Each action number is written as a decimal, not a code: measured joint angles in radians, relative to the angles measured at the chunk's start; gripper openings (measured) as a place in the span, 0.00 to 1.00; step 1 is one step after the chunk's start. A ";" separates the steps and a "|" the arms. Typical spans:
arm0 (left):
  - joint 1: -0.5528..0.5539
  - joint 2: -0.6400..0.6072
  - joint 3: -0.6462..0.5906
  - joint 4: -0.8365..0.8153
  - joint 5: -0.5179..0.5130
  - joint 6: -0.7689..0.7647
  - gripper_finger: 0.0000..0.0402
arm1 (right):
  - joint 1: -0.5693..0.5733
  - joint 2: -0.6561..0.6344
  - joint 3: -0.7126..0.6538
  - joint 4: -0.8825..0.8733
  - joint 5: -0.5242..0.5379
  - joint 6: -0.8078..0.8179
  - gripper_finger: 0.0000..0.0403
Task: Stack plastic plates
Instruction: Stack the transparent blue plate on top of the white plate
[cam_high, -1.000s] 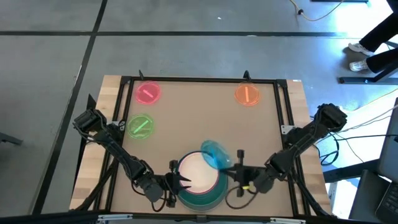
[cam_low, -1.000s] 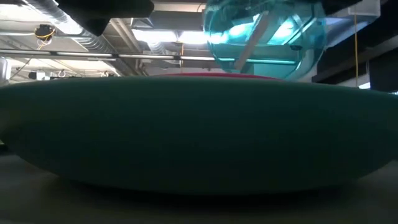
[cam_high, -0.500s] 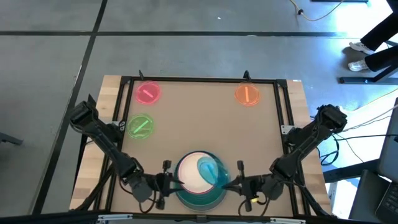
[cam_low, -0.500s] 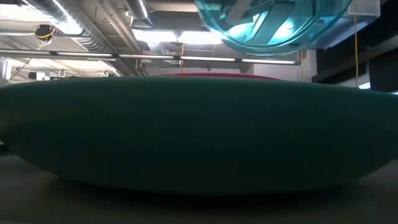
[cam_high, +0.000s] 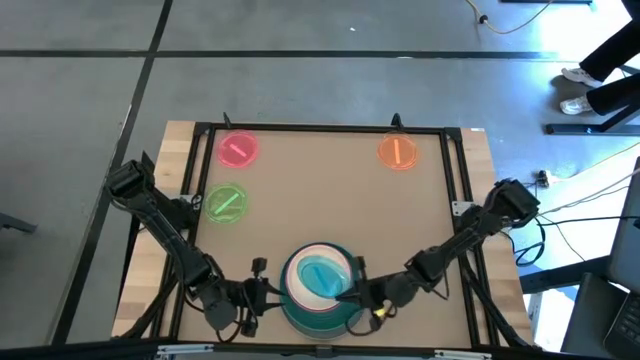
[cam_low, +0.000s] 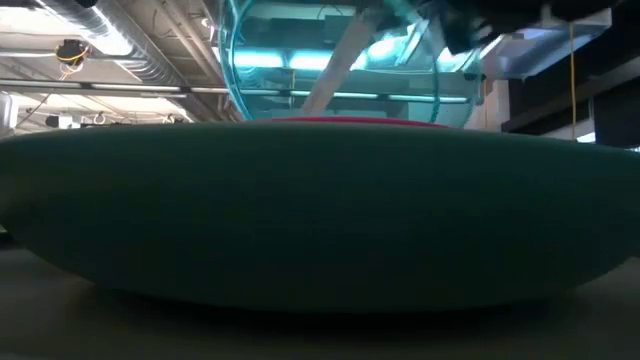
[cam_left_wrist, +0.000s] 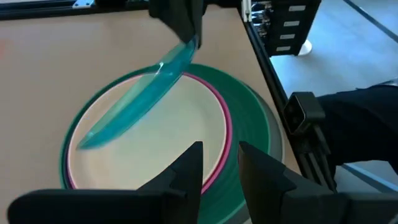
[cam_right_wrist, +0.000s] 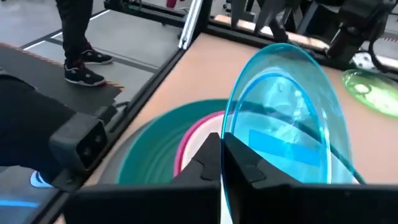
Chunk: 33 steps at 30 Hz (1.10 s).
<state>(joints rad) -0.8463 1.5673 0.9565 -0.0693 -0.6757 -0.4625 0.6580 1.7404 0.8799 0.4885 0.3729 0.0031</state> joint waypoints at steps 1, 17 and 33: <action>0.000 0.000 0.000 -0.002 0.000 0.000 0.23 | -0.008 0.010 0.000 0.005 0.000 0.010 0.00; 0.000 0.000 0.000 0.000 0.001 -0.025 0.23 | -0.043 0.078 0.000 -0.089 -0.084 0.207 0.00; 0.000 0.001 0.000 0.000 0.001 -0.052 0.23 | -0.043 0.078 0.003 -0.095 -0.131 0.283 0.33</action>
<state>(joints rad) -0.8467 1.5681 0.9565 -0.0689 -0.6746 -0.5146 0.6147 1.8187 0.8826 0.3933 0.2417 0.2862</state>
